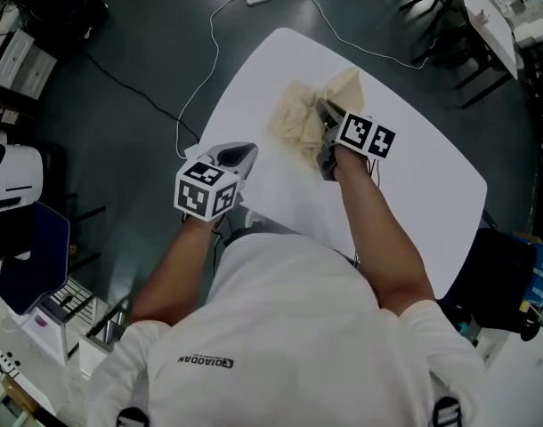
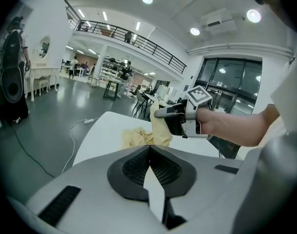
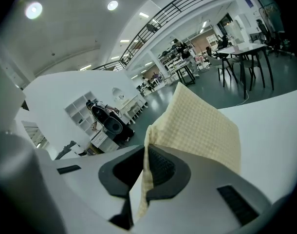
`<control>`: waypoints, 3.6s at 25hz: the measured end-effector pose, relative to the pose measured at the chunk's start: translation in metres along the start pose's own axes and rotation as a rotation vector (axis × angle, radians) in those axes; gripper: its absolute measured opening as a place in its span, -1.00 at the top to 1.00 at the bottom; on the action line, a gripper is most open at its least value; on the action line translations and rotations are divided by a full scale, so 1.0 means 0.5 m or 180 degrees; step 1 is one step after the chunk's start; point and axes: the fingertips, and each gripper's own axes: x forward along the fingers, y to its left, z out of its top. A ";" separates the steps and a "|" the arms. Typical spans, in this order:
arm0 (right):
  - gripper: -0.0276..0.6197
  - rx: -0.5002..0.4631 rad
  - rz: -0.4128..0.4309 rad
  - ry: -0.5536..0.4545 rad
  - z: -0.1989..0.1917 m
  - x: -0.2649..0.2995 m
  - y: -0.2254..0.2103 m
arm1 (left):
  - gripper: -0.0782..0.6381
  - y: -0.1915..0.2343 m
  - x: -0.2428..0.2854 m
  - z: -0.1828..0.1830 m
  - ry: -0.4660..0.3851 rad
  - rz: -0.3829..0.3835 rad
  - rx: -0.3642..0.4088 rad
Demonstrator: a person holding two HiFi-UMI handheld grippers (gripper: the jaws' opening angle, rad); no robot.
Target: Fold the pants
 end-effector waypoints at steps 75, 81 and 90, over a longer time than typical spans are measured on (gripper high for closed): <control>0.85 -0.1296 0.1164 -0.0355 -0.306 -0.628 0.149 | 0.70 -0.390 -0.185 -0.157 -0.0266 0.0112 -0.0078; 0.85 -0.1106 0.1187 -0.0411 -0.315 -0.624 0.122 | 0.70 -0.390 -0.166 -0.132 -0.0230 0.0048 0.0147; 0.85 -0.1054 0.0742 -0.0565 -0.320 -0.554 0.143 | 0.70 -0.296 -0.177 -0.097 -0.0093 -0.0279 0.0434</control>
